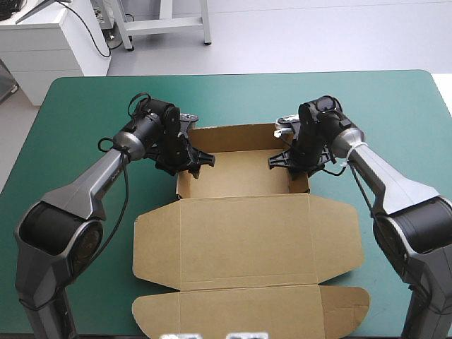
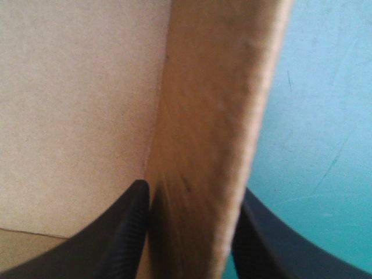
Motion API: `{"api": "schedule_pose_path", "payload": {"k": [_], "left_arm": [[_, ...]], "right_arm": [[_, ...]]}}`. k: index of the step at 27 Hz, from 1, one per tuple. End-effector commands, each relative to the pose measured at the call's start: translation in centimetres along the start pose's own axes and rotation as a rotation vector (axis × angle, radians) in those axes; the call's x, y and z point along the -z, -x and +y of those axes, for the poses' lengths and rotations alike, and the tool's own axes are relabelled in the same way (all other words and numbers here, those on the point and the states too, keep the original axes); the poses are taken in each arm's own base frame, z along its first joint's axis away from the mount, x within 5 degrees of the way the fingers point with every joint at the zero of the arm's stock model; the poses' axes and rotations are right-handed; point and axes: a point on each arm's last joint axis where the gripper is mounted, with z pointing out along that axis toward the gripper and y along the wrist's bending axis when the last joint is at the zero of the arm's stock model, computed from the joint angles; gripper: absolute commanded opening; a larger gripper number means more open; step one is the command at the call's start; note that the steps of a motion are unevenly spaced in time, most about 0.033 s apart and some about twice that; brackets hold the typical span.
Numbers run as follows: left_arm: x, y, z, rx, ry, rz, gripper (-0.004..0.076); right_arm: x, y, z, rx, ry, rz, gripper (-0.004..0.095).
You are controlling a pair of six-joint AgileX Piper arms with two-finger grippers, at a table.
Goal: Fold the box
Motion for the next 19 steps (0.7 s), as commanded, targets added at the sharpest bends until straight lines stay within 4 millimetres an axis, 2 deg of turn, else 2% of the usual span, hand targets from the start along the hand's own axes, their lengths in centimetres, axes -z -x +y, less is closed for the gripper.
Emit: {"api": "schedule_pose_path", "payload": {"k": [1,5,10,13,15,16,17,18,19], "left_arm": [[4.2,0.0,-0.5,-0.013,-0.020,-0.071,0.0457],[6.4,0.8,-0.9,-0.017,-0.039,-0.150,0.0457],[9.9,1.4,-1.1,-0.025,-0.060,-0.268,0.0435],[12.3,1.0,-1.2,-0.034,-0.069,-0.335,0.0281],[14.1,0.3,-1.0,-0.048,-0.069,-0.377,0.0085],[16.0,-0.7,-0.9,-0.096,-0.068,-0.423,0.0001],[16.8,-1.2,-0.9,-0.103,-0.076,-0.439,-0.0001],[18.7,-2.6,-0.7,-0.109,-0.086,-0.479,-0.0008],[19.9,-3.5,-0.7,-0.121,-0.089,-0.505,-0.0008]], "right_arm": [[3.1,0.1,-0.4,-0.003,0.008,-0.069,0.0592],[4.9,0.9,-0.2,-0.003,0.023,-0.134,0.0726],[8.2,1.5,-0.1,-0.008,0.038,-0.243,0.0733],[10.4,1.1,-0.2,-0.007,0.043,-0.302,0.0733],[11.8,0.5,-0.3,-0.015,0.047,-0.337,0.0733],[13.5,-0.2,-0.3,-0.016,0.054,-0.376,0.0733],[14.2,-0.6,-0.4,-0.018,0.057,-0.392,0.0733],[15.7,-1.4,-0.5,-0.025,0.064,-0.426,0.0733],[16.2,-1.8,-0.5,-0.028,0.067,-0.438,0.0733]]}}
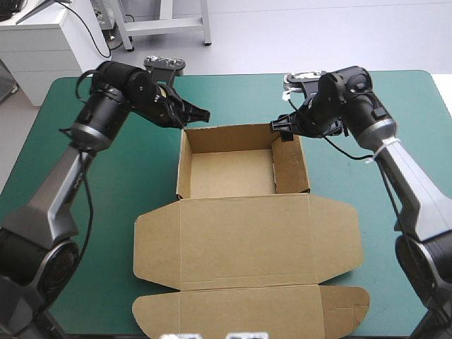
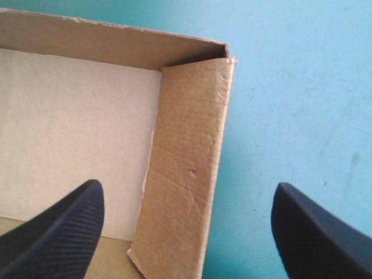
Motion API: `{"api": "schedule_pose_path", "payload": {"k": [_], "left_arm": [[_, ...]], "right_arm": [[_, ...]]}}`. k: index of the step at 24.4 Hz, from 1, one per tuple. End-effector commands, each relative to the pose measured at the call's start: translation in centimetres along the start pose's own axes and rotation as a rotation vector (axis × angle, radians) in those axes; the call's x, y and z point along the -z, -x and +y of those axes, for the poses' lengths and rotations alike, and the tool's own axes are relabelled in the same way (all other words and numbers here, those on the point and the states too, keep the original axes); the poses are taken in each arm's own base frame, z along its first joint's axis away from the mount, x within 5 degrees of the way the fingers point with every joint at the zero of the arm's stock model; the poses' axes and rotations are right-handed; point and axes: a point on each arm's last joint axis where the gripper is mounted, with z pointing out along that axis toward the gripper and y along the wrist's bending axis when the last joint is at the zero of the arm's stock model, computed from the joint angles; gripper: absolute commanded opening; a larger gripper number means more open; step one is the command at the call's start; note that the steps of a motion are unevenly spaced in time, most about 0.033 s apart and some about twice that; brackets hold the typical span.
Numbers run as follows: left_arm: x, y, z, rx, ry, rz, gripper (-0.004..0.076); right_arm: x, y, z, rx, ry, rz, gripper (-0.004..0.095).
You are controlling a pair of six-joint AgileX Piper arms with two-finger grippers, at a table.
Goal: Fold the box
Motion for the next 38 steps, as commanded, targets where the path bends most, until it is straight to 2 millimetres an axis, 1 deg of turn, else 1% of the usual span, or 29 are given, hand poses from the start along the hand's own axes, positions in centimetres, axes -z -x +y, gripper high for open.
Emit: {"api": "schedule_pose_path", "payload": {"k": [1,4,6,7,8,9,10,11,12,13,14,15,16,17,19,20,21,22,24,27,31,34,36,38], "left_arm": [[7.5,-1.4,-0.5,-0.030,-0.027,-0.112,-0.0008],[11.7,-3.4,-0.3,-0.043,-0.024,-0.182,-0.0008],[13.9,-5.1,0.0,-0.049,-0.015,-0.215,-0.0008],[15.8,-7.0,0.3,-0.058,0.001,-0.249,-0.0008],[17.4,-9.3,0.7,-0.063,0.009,-0.288,-0.0008],[18.0,-10.6,0.9,-0.075,0.009,-0.303,-0.0008],[18.7,-12.6,1.0,-0.096,0.000,-0.334,-0.0008],[19.0,-14.1,1.2,-0.096,-0.003,-0.361,-0.0008],[19.2,-16.0,1.5,-0.096,-0.007,-0.402,-0.0008],[19.3,-17.3,1.7,-0.097,-0.010,-0.430,-0.0008],[19.1,-19.1,2.0,-0.099,-0.010,-0.451,-0.0008],[18.8,-20.7,2.2,-0.102,-0.007,-0.451,-0.0008],[17.9,-22.5,2.5,-0.119,-0.003,-0.444,-0.0008],[17.0,-23.7,2.7,-0.121,0.000,-0.426,-0.0008],[15.6,-26.0,3.1,-0.123,0.001,-0.421,-0.0008],[15.3,-26.6,3.2,-0.128,0.001,-0.424,-0.0008],[14.9,-27.2,3.3,-0.130,0.002,-0.425,-0.0008],[14.1,-28.3,3.5,-0.136,0.001,-0.422,-0.0008],[13.3,-29.8,3.7,-0.136,-0.001,-0.445,-0.0008],[12.4,-31.5,3.9,-0.132,-0.011,-0.466,-0.0008],[12.1,-32.9,4.1,-0.131,-0.019,-0.518,-0.0008],[11.9,-33.7,4.3,-0.125,-0.021,-0.533,-0.0008],[11.8,-34.0,4.3,-0.125,-0.021,-0.541,-0.0008],[11.6,-34.1,4.3,-0.127,-0.020,-0.535,-0.0008]], "right_arm": [[5.8,-0.4,-0.2,-0.010,0.015,-0.134,0.0733],[6.6,-0.6,-0.3,-0.010,0.018,-0.151,0.0733],[6.2,-0.8,-0.3,-0.011,0.019,-0.136,0.0733],[5.2,-1.3,-0.3,-0.012,0.014,-0.098,0.0732],[3.9,-1.8,-0.5,-0.005,0.001,-0.053,0.0732],[3.2,-1.9,-0.6,0.004,-0.010,-0.045,0.0733],[2.0,-1.9,-0.6,0.010,-0.011,-0.040,0.0732],[1.1,-1.8,-0.6,0.016,-0.007,-0.029,0.0733],[-0.1,-1.7,-0.6,0.023,-0.008,-0.007,0.0733],[-0.9,-1.6,-0.5,0.023,-0.007,0.012,0.0732],[-2.0,-1.6,-0.5,0.023,-0.011,0.037,0.0732],[-2.8,-1.5,-0.5,0.022,-0.014,0.054,0.0732],[-4.1,-1.5,-0.6,0.022,-0.018,0.077,0.0732],[-4.9,-1.5,-0.6,0.022,-0.021,0.097,0.0732],[-6.3,-1.7,-0.6,0.023,-0.028,0.145,0.0732],[-6.7,-1.8,-0.7,0.024,-0.031,0.164,0.0732],[-6.8,-1.8,-0.7,0.024,-0.032,0.172,0.0732],[-7.2,-2.0,-0.6,0.027,-0.033,0.193,0.0728],[-7.5,-2.2,-0.6,0.027,-0.034,0.202,0.0720],[-7.7,-2.3,-0.7,0.027,-0.038,0.223,0.0718],[-7.8,-2.3,-0.7,0.027,-0.038,0.225,0.0629],[-7.8,-2.4,-0.7,0.026,-0.037,0.238,0.0510],[-7.7,-2.5,-0.7,0.035,-0.038,0.248,0.0410],[-7.8,-2.6,-0.5,0.037,-0.019,0.252,0.0284]]}}
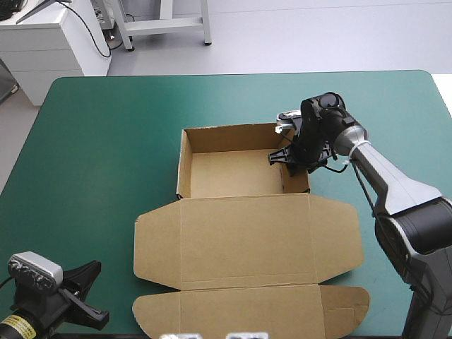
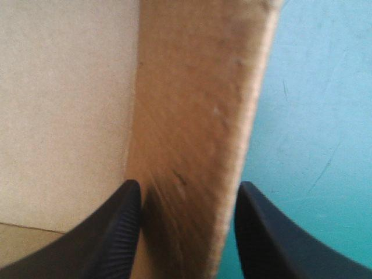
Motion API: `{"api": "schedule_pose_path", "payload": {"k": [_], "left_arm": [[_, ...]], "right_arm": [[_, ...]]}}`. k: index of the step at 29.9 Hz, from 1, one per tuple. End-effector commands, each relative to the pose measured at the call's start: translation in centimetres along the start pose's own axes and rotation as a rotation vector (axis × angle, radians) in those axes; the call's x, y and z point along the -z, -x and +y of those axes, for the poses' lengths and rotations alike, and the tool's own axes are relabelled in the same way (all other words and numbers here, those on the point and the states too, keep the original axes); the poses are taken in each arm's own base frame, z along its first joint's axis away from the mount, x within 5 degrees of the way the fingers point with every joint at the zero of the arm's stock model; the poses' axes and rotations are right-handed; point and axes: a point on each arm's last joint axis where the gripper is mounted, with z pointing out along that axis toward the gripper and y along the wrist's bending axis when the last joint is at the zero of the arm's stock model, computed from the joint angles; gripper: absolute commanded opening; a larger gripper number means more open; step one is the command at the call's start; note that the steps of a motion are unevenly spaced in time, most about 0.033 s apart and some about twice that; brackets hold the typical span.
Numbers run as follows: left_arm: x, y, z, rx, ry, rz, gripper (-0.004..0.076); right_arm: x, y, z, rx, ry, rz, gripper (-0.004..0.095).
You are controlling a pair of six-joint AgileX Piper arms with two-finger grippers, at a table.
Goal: Fold the box
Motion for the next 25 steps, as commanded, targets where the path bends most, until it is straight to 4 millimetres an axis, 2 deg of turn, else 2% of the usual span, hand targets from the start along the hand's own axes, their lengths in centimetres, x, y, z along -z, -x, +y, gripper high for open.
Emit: {"api": "schedule_pose_path", "payload": {"k": [1,3,5,8,10,13,16,20,25], "left_arm": [[0.2,1.0,-0.1,0.001,-0.010,-0.081,-0.0008],[0.1,0.9,-0.1,0.001,-0.010,-0.077,-0.0008],[0.0,0.9,-0.1,0.002,-0.010,-0.076,-0.0008],[0.0,0.9,-0.1,0.002,-0.010,-0.076,-0.0008],[0.0,0.9,-0.1,0.002,-0.010,-0.076,-0.0008],[0.0,0.9,-0.1,0.002,-0.010,-0.077,-0.0008],[0.0,0.9,-0.1,0.002,-0.010,-0.077,-0.0008],[0.0,0.9,-0.1,0.002,-0.010,-0.078,-0.0008],[0.0,0.9,0.0,0.000,-0.008,-0.078,-0.0008]], "right_arm": [[2.4,-0.3,0.1,0.026,0.028,-0.040,0.0214],[2.3,-0.3,0.3,0.037,0.052,-0.036,0.0073],[2.1,-0.3,0.4,0.047,0.057,-0.031,-0.0017],[2.1,-0.2,0.3,0.066,0.045,-0.033,-0.0020],[2.8,-0.1,-0.1,0.067,0.028,-0.056,-0.0019],[5.4,0.3,-1.1,0.053,0.020,-0.137,-0.0020],[9.4,0.3,-3.6,0.009,0.006,-0.255,-0.0020],[13.4,-0.5,-7.7,-0.076,-0.036,-0.362,-0.0019],[16.2,-1.9,-13.9,-0.213,-0.117,-0.433,-0.0021]]}}
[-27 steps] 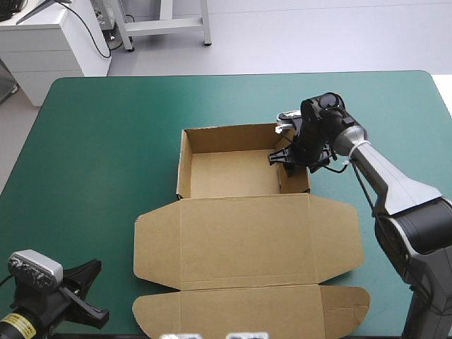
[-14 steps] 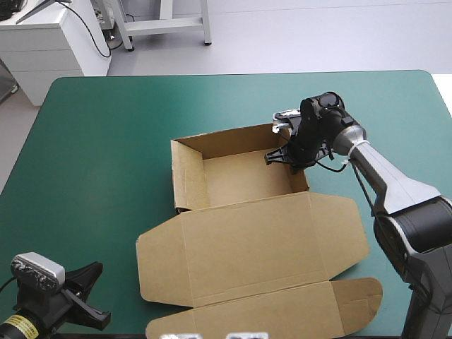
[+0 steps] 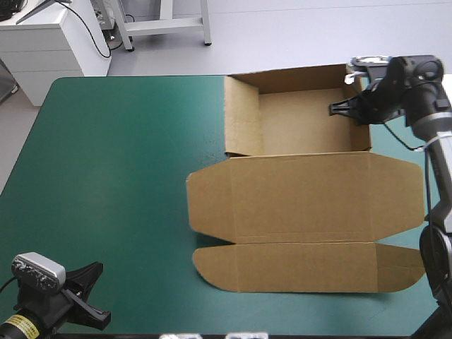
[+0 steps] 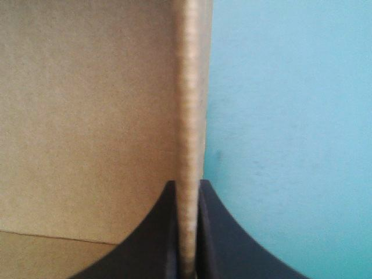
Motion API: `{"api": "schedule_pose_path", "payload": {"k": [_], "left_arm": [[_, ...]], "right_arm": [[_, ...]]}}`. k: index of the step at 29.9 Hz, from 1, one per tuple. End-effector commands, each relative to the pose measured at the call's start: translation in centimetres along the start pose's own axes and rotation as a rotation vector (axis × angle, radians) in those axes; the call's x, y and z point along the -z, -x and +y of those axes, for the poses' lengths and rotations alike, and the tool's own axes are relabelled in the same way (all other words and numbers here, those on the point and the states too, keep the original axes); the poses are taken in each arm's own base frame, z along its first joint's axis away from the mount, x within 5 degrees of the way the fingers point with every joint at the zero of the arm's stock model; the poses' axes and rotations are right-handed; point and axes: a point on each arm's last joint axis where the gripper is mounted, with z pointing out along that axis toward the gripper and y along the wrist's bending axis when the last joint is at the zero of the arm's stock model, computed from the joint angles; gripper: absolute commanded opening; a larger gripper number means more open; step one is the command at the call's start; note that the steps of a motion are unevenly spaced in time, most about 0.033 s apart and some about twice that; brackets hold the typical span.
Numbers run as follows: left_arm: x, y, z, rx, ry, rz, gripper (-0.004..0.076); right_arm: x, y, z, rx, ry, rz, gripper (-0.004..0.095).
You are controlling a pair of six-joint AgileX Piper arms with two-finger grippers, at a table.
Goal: Fold the box
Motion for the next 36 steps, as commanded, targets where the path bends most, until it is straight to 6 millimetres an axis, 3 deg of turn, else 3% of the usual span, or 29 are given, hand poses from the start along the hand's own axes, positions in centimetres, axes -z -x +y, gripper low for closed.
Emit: {"api": "schedule_pose_path", "payload": {"k": [1,10,13,19,28,30,36], "left_arm": [[0.4,1.4,-0.1,0.000,-0.009,-0.090,-0.0008],[0.4,1.4,0.2,-0.042,0.027,-0.092,-0.0008],[0.4,1.4,0.3,-0.046,0.033,-0.092,-0.0008],[0.4,1.4,0.3,-0.046,0.033,-0.092,-0.0008],[0.4,1.4,0.3,-0.046,0.033,-0.092,-0.0008],[0.4,1.4,0.3,-0.046,0.033,-0.090,-0.0008],[0.4,1.4,0.3,-0.044,0.029,-0.093,-0.0008]], "right_arm": [[4.3,0.2,-4.8,-0.082,-0.075,-0.114,-0.0021],[4.9,-1.3,-17.3,-0.302,-0.281,-0.195,-0.0021],[4.5,-2.1,-20.3,-0.342,-0.328,-0.192,-0.0021],[1.7,-3.5,-25.0,-0.414,-0.371,-0.154,-0.0021],[-2.6,-4.0,-26.9,-0.385,-0.343,-0.067,0.0015],[-3.1,-4.1,-26.9,-0.366,-0.328,-0.044,0.0106],[-2.5,-3.9,-26.8,-0.368,-0.326,-0.042,0.0564]]}}
